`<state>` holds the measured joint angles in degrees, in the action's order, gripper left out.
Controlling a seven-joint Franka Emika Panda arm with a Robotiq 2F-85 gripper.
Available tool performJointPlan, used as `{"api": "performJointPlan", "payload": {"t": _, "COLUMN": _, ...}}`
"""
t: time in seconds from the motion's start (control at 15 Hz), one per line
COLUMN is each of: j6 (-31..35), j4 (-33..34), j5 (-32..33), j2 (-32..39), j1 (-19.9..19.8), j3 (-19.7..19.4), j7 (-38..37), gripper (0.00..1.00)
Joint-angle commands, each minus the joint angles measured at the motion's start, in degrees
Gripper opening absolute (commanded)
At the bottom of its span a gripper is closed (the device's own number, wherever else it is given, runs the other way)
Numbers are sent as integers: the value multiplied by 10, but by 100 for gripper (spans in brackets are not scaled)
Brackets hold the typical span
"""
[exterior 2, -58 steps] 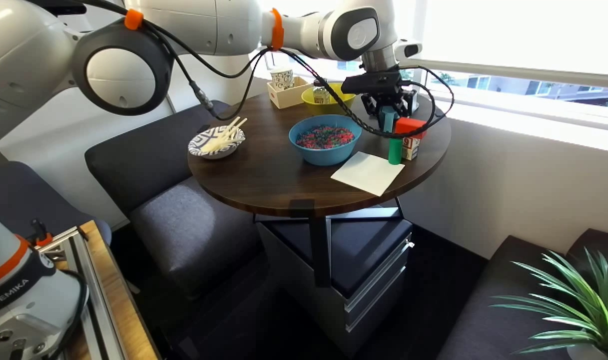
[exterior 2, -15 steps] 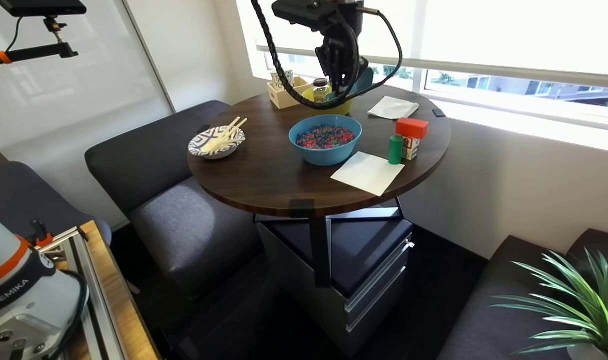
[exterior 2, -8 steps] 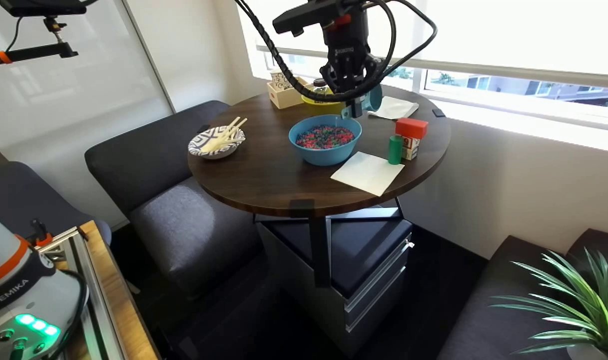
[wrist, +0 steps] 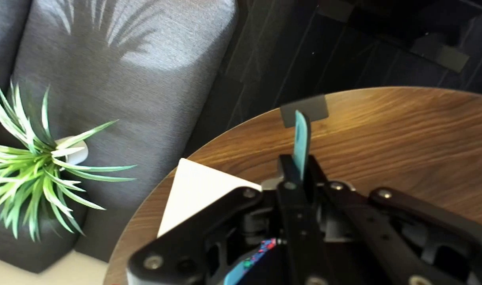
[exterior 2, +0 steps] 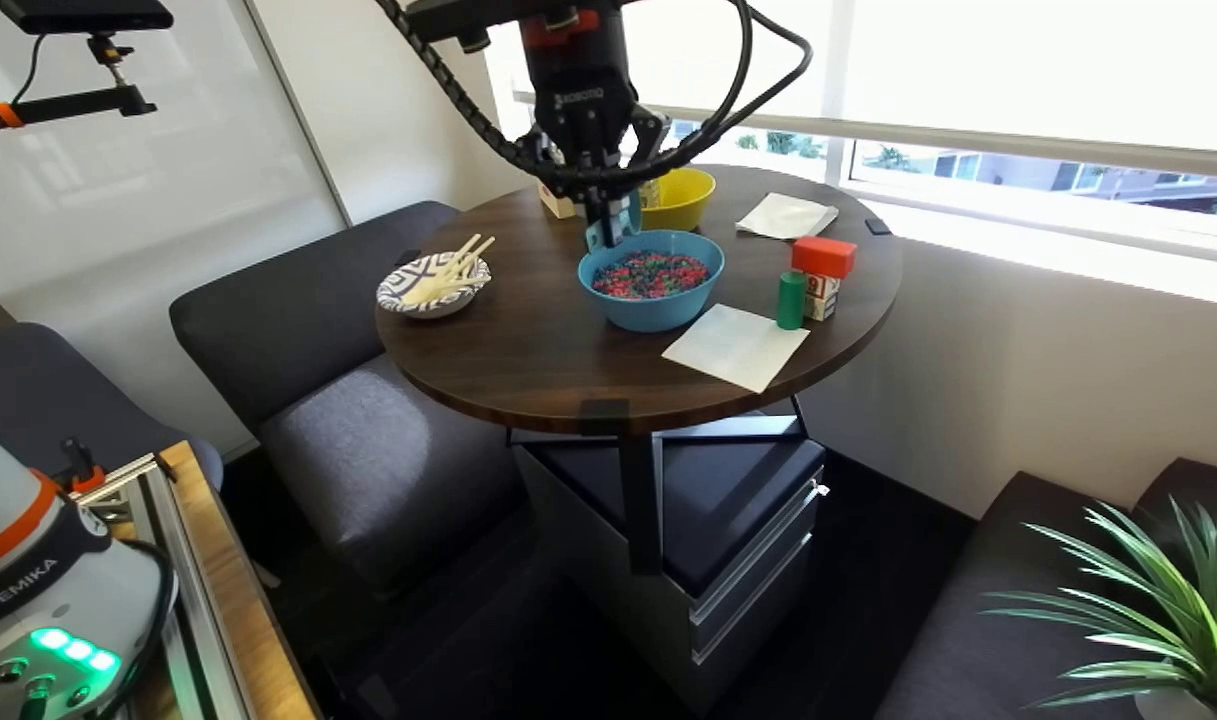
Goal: Put the blue ladle in the blue bowl
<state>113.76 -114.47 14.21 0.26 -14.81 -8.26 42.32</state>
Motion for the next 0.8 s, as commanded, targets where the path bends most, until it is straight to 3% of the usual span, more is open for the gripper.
{"api": "performJointPlan", "payload": {"t": 0.0, "j6": 5, "j4": -25, "j5": -5, "j2": -25, "j1": 16, "j3": -13, "j7": 24, "gripper": 8}}
{"api": "performJointPlan", "payload": {"t": 0.13, "j6": 16, "j4": -65, "j5": -8, "j2": -65, "j1": 23, "j3": -15, "j7": 48, "gripper": 8}}
{"api": "performJointPlan", "payload": {"t": 0.2, "j6": 17, "j4": -74, "j5": -7, "j2": -75, "j1": 24, "j3": -15, "j7": 52, "gripper": 2}}
{"api": "performJointPlan", "payload": {"t": 0.4, "j6": 122, "j4": -115, "j5": 44, "j2": -93, "j1": 33, "j3": -2, "j7": -10, "gripper": 2}}
{"api": "performJointPlan", "payload": {"t": 0.6, "j6": 234, "j4": -132, "j5": 136, "j2": -80, "j1": 38, "j3": 7, "j7": -83, "gripper": 2}}
{"api": "performJointPlan", "payload": {"t": 0.73, "j6": 235, "j4": -119, "j5": 228, "j2": -54, "j1": 36, "j3": 14, "j7": -146, "gripper": 2}}
